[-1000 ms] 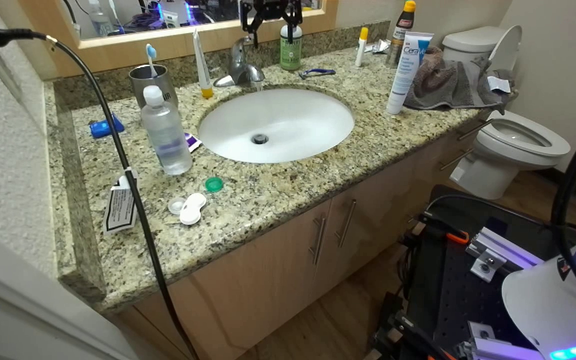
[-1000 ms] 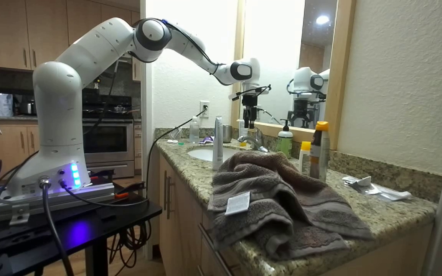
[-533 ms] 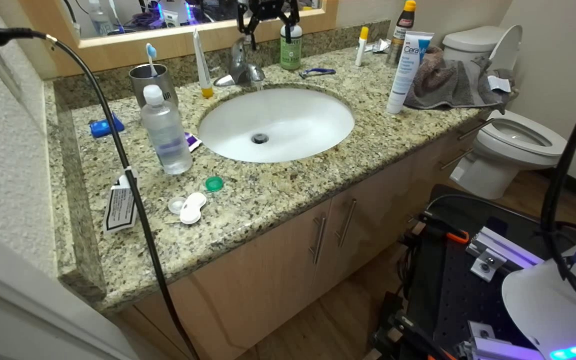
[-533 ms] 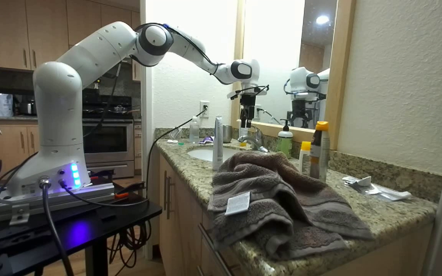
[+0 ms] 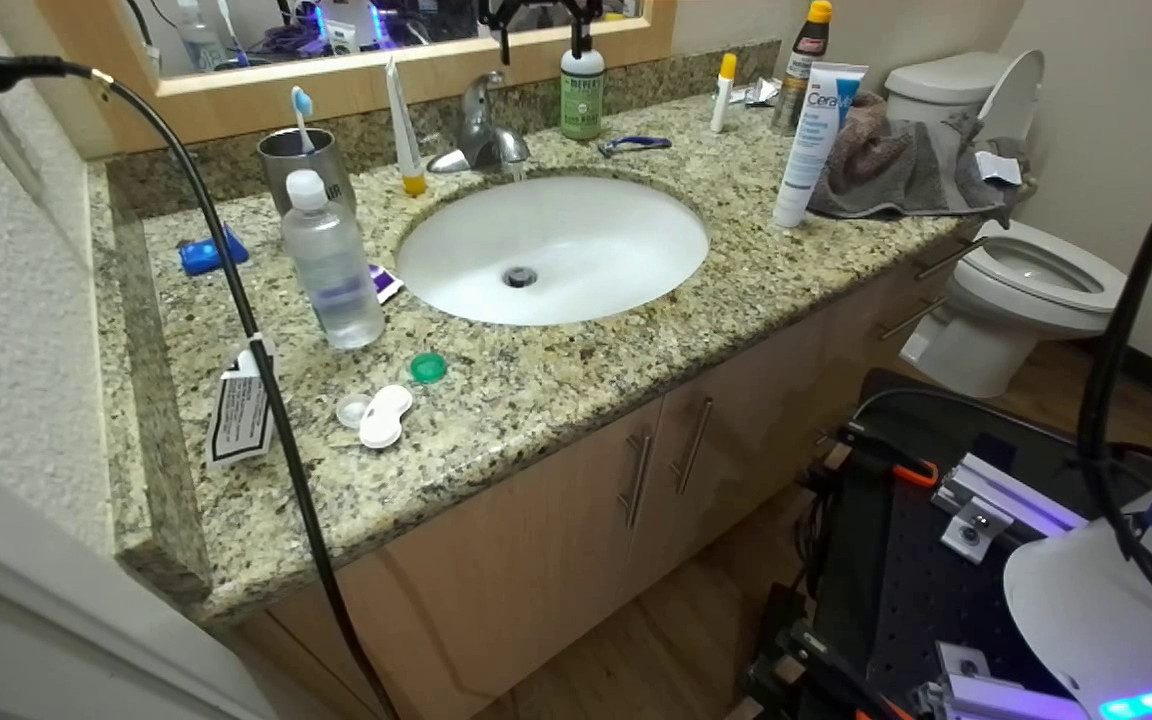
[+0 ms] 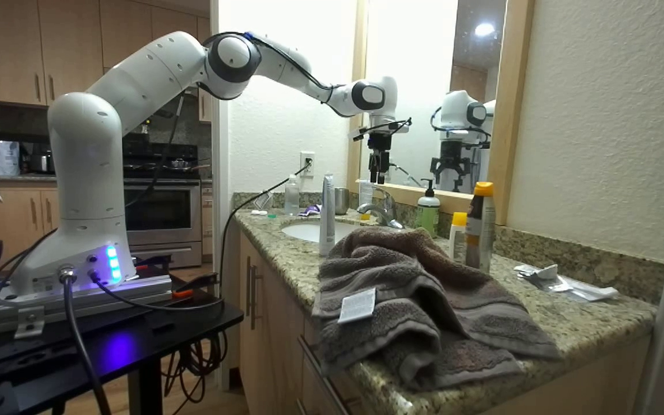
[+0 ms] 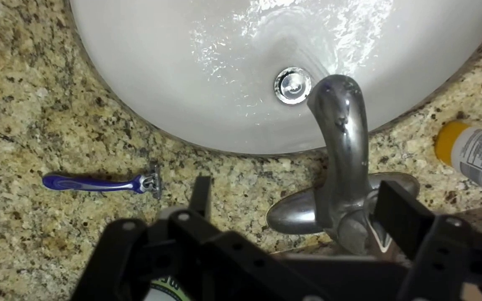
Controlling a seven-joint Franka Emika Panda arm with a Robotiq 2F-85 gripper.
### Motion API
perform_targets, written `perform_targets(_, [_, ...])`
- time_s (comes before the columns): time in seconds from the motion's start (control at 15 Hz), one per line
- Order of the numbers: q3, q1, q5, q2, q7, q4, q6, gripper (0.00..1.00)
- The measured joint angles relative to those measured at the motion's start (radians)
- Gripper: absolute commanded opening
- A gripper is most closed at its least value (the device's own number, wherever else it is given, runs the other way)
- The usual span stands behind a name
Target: Close the tap
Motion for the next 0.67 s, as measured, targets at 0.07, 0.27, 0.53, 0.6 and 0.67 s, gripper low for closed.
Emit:
perform_targets(0.07, [0.0,0.0,0.006,0.002,0.0,0.003,0.0,1.0])
perform_targets(0.27, [0.004,0.0,0.017,0.013,0.001,0.015,0.005,1.0])
perform_targets(0.53, [0.001,0.001,0.015,0.042,0.014,0.038,0.023,1.0])
perform_targets(0.6, [-0.001,0.0,0.015,0.047,0.016,0.045,0.022,1.0])
perform_targets(0.67, [-0.002,-0.001,0.015,0.049,0.02,0.049,0.022,1.0])
